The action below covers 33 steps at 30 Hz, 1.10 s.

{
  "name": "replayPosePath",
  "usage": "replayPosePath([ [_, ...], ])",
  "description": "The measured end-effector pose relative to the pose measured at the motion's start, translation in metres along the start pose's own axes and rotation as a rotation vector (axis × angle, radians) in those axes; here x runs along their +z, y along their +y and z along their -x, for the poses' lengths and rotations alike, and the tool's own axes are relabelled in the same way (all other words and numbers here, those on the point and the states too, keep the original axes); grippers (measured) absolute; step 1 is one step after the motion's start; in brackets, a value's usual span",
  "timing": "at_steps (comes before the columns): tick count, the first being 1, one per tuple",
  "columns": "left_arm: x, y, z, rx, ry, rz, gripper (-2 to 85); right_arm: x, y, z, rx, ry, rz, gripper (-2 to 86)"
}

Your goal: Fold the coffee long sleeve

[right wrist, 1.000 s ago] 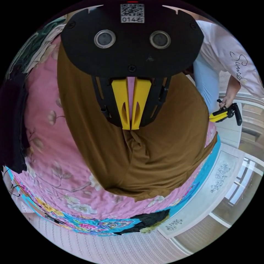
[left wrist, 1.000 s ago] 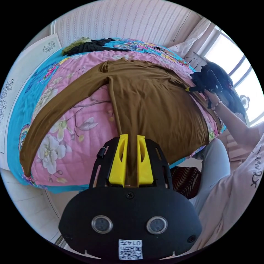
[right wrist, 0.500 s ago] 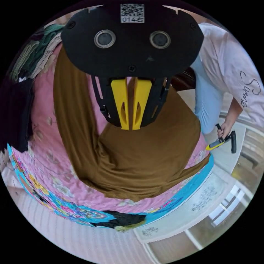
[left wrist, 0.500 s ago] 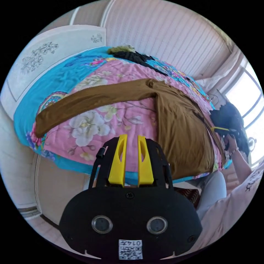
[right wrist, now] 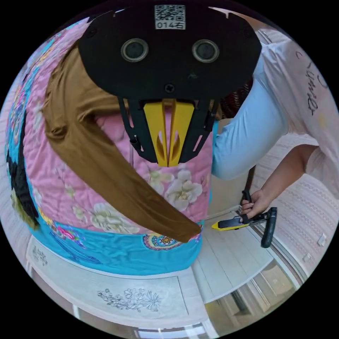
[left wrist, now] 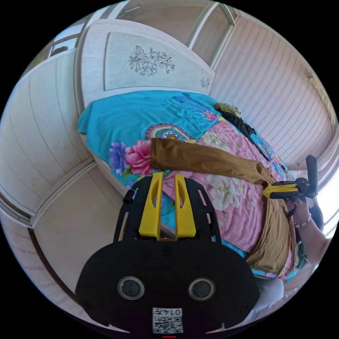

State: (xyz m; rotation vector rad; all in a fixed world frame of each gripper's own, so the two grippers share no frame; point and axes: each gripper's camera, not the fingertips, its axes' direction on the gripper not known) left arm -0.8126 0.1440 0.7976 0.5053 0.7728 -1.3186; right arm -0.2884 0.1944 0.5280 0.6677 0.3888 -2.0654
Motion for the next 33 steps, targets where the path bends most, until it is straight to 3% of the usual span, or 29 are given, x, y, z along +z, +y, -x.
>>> replayPosePath([
  [4,0.011,-0.009,0.029,-0.066,0.047,-0.034,8.6,0.029,-0.083,0.02,-0.079,0.209,-0.013,2.6],
  [9,0.04,-0.011,0.032,-0.074,0.066,0.003,9.8,0.068,-0.148,0.014,-0.057,0.19,0.058,10.4],
  [12,0.056,0.0,0.02,-0.027,0.045,0.06,7.4,0.104,-0.156,-0.002,-0.025,0.134,0.172,8.8],
  [14,0.05,0.012,0.004,0.043,0.003,0.053,2.0,0.094,-0.148,-0.012,0.03,0.063,0.116,2.2],
  [18,0.019,0.033,-0.023,0.13,0.038,-0.045,-0.7,0.062,-0.12,-0.018,0.055,0.025,0.032,0.5],
  [24,-0.06,0.084,-0.127,0.398,0.309,-0.253,-1.0,-0.043,-0.004,-0.036,0.232,0.009,-0.274,0.0],
  [26,-0.085,0.117,-0.183,0.507,0.495,-0.284,-1.0,-0.092,0.071,-0.038,0.33,0.024,-0.392,-0.1],
  [29,-0.106,0.171,-0.264,0.658,0.732,-0.277,-1.0,-0.141,0.172,-0.035,0.468,0.068,-0.475,-0.1],
  [33,-0.107,0.251,-0.364,0.835,0.917,-0.183,-1.0,-0.177,0.282,-0.032,0.638,0.115,-0.462,0.0],
])
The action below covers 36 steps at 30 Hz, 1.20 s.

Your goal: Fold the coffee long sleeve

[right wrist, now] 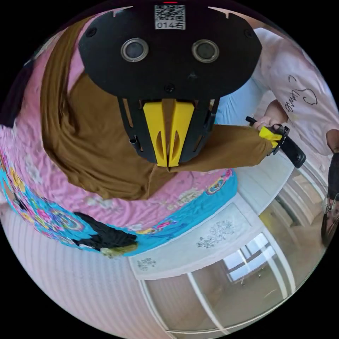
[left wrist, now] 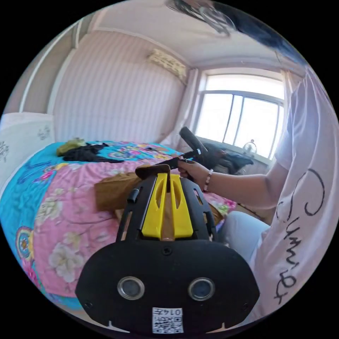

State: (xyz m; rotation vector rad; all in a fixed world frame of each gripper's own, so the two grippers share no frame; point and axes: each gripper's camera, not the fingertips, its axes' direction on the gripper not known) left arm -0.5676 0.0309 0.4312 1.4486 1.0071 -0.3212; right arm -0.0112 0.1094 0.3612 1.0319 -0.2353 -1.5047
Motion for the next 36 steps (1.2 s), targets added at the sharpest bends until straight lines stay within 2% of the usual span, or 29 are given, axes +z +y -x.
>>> replayPosePath([
  [4,0.097,0.012,-0.091,0.097,0.152,0.111,-1.0,-0.053,0.061,-0.059,0.139,0.045,0.018,0.0],
  [11,0.246,0.072,-0.197,0.195,0.273,0.362,-0.3,-0.09,0.143,-0.139,0.326,0.049,0.103,-0.1],
  [20,0.388,0.166,-0.314,0.329,0.454,0.603,8.3,-0.165,0.225,-0.167,0.489,0.043,0.125,0.6],
  [25,0.421,0.196,-0.334,0.345,0.505,0.632,8.0,-0.184,0.233,-0.164,0.483,-0.015,0.142,2.9],
  [28,0.435,0.208,-0.343,0.365,0.508,0.624,7.9,-0.199,0.229,-0.159,0.458,0.035,0.151,5.9],
  [32,0.453,0.228,-0.33,0.336,0.404,0.609,7.4,-0.2,0.233,-0.162,0.426,0.161,0.266,7.3],
  [34,0.472,0.238,-0.32,0.309,0.372,0.634,6.9,-0.19,0.24,-0.17,0.432,0.149,0.356,6.6],
  [36,0.496,0.255,-0.313,0.306,0.354,0.662,6.4,-0.194,0.246,-0.174,0.443,0.161,0.338,5.8],
])
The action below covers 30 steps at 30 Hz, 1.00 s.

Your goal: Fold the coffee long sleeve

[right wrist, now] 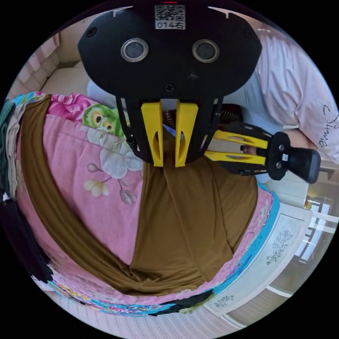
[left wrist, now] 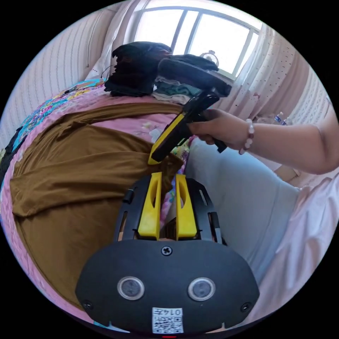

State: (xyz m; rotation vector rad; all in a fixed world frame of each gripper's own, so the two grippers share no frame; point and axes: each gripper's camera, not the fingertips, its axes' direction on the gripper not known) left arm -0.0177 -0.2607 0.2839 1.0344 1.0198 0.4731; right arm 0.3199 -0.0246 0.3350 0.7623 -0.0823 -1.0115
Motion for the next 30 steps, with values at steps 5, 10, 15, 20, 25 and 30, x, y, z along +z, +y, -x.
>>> replayPosePath([
  [5,0.036,-0.006,0.033,0.037,0.056,0.075,3.2,-0.054,0.031,-0.032,0.081,0.001,-0.167,5.1],
  [10,0.039,-0.041,0.045,0.244,0.201,0.068,-0.6,-0.121,0.095,-0.108,0.344,0.183,-0.391,5.2],
  [15,0.063,-0.125,0.068,0.358,0.057,0.013,0.0,-0.158,0.162,-0.178,0.634,0.285,-0.536,6.4],
  [20,0.128,-0.228,0.131,0.209,-0.073,-0.006,5.3,-0.159,0.202,-0.232,0.772,0.188,-0.594,8.3],
  [25,0.201,-0.261,0.17,0.075,-0.073,0.149,6.8,-0.145,0.22,-0.257,0.847,0.12,-0.623,7.1],
  [30,0.223,-0.24,0.203,0.039,-0.053,0.166,1.8,-0.148,0.245,-0.247,0.785,0.033,-0.707,2.5],
])
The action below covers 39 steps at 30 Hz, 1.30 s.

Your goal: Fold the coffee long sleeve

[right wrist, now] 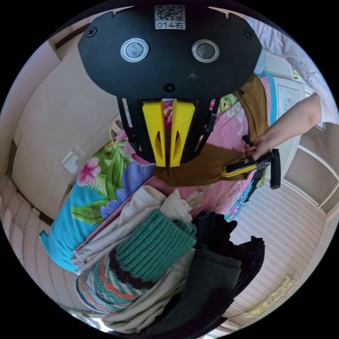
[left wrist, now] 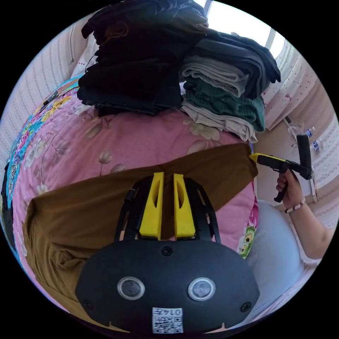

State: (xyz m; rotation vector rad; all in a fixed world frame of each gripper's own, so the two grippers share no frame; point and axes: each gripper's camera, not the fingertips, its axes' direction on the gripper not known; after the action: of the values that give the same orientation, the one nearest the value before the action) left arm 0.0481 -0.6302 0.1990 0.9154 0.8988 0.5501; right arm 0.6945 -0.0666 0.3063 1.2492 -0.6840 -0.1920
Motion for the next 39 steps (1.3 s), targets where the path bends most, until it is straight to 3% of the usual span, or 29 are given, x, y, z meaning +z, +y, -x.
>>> replayPosePath([
  [3,-0.015,0.005,0.02,-0.01,0.03,0.003,-0.6,-0.018,0.012,-0.001,-0.03,-0.144,0.002,1.4],
  [9,-0.12,0.069,0.077,-0.112,0.134,-0.238,-1.0,-0.052,0.046,0.069,-0.238,-0.661,-0.011,0.6],
  [14,-0.231,0.203,0.138,-0.304,0.034,-0.432,-1.0,-0.029,0.086,0.205,-0.542,-0.999,0.232,0.6],
  [23,-0.307,0.422,0.219,-0.699,-0.087,-0.436,-1.0,0.036,0.226,0.392,-1.08,-0.92,0.685,0.8],
  [28,-0.321,0.481,0.244,-0.802,-0.064,-0.456,-1.0,0.061,0.299,0.452,-1.322,-0.7,0.77,1.6],
  [32,-0.346,0.518,0.245,-0.815,-0.087,-0.415,-0.9,0.069,0.361,0.485,-1.511,-0.678,0.853,3.4],
  [39,-0.374,0.563,0.232,-0.837,-0.138,-0.284,0.0,0.091,0.395,0.491,-1.476,-0.773,0.98,7.9],
])
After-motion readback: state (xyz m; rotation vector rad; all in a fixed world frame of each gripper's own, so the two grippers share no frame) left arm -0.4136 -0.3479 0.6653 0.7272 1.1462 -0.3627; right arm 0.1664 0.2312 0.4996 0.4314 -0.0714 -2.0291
